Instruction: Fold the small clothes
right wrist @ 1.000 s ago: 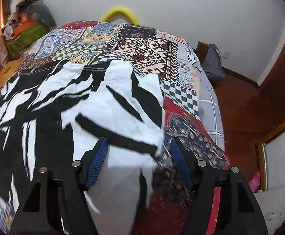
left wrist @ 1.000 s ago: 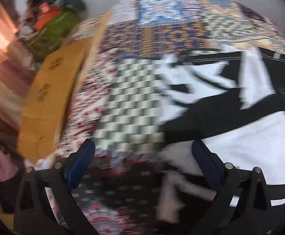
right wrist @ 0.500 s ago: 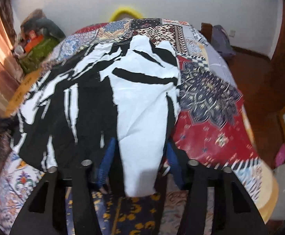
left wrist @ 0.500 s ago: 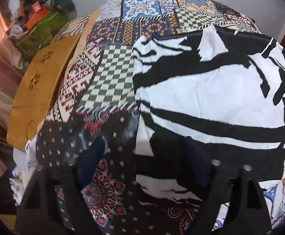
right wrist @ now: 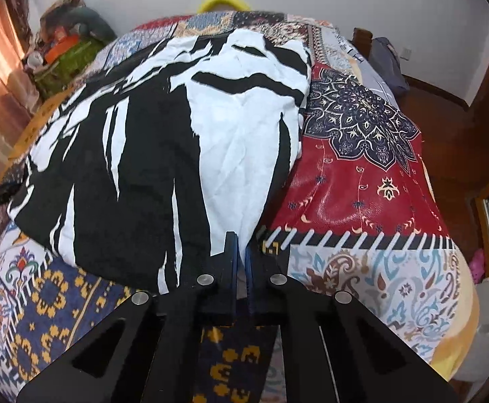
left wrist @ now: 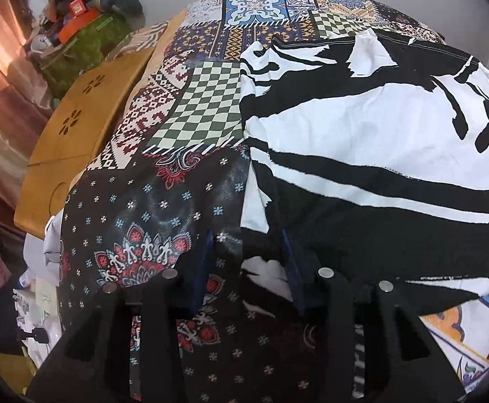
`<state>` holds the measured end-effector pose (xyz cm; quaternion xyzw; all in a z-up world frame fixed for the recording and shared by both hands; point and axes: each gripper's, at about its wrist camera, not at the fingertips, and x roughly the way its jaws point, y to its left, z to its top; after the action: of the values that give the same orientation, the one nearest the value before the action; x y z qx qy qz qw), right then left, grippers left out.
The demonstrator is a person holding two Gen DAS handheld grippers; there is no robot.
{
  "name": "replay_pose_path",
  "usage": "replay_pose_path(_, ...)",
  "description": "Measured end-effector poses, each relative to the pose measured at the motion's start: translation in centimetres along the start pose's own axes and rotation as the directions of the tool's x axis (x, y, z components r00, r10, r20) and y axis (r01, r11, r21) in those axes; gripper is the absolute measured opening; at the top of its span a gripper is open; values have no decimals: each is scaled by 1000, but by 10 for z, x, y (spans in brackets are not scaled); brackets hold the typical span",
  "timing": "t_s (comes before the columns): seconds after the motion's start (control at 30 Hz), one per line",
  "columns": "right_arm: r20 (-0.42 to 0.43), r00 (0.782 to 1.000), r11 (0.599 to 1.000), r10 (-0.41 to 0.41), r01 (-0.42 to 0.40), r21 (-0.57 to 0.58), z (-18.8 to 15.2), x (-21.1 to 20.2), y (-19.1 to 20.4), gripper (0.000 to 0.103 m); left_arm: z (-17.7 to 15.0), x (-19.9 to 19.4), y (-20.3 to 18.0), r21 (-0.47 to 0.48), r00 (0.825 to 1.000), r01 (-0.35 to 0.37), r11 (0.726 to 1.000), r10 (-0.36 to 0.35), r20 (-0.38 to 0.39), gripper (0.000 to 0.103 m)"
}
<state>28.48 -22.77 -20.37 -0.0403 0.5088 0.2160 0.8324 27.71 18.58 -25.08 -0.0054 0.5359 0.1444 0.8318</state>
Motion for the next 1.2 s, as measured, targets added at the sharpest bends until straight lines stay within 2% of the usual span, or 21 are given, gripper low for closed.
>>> replay_pose_path(0.1, -2, 998, 995, -60, 59, -82, 3, -17, 8, 8, 1, -11, 8, 4, 1000, 20, 1000, -20, -3, 43)
replay_pose_path(0.2, 57, 993, 986, -104, 111, -121, 11, -42, 16, 27, 7, -29, 15, -15, 998, 48, 999, -48, 34, 44)
replay_pose_path(0.27, 114, 989, 987, -93, 106, -122, 20, -57, 22, 38, 16, -46, 14, -11, 995, 69, 998, -68, 76, 46)
replay_pose_path(0.33, 170, 983, 986, -61, 86, -144, 33, -68, 37, 42, 26, -59, 8, 6, 990, 92, 996, -92, 109, 50)
replay_pose_path(0.43, 199, 980, 980, 17, 23, -198, 52, -67, 69, 42, 42, -76, -12, 62, 975, 139, 988, -147, 167, 55)
replay_pose_path(0.53, 170, 979, 969, 116, -73, -238, 71, -45, 104, 42, 60, -80, -39, 111, 960, 190, 976, -208, 189, 56)
replay_pose_path(0.63, 120, 978, 954, 171, -133, -268, 82, -14, 134, 42, 73, -71, -65, 141, 951, 227, 964, -250, 184, 57)
replay_pose_path(0.7, 68, 981, 949, 183, -158, -274, 85, 13, 147, 43, 78, -54, -83, 173, 954, 228, 958, -256, 159, 57)
replay_pose_path(0.77, 8, 983, 949, 183, -175, -263, 83, 35, 153, 53, 79, -39, -94, 188, 959, 229, 955, -254, 125, 62)
replay_pose_path(0.8, -21, 984, 950, 176, -175, -257, 80, 47, 155, 55, 79, -27, -100, 192, 965, 224, 956, -245, 96, 64)
replay_pose_path(0.9, -1, 986, 937, 167, -159, -312, 66, 51, 155, 56, 71, 0, -105, 204, 978, 186, 961, -201, 55, 71)
replay_pose_path(0.97, -14, 986, 932, 167, -162, -324, 61, 49, 151, 56, 63, 6, -98, 190, 976, 188, 964, -205, 70, 83)
replay_pose_path(1.07, -25, 984, 932, 177, -176, -316, 53, 41, 139, 55, 52, 4, -89, 193, 977, 187, 963, -203, 69, 83)
replay_pose_path(1.2, -22, 991, 947, 130, -131, -294, 43, 32, 123, 55, 36, -2, -78, 211, 985, 135, 968, -155, 79, 83)
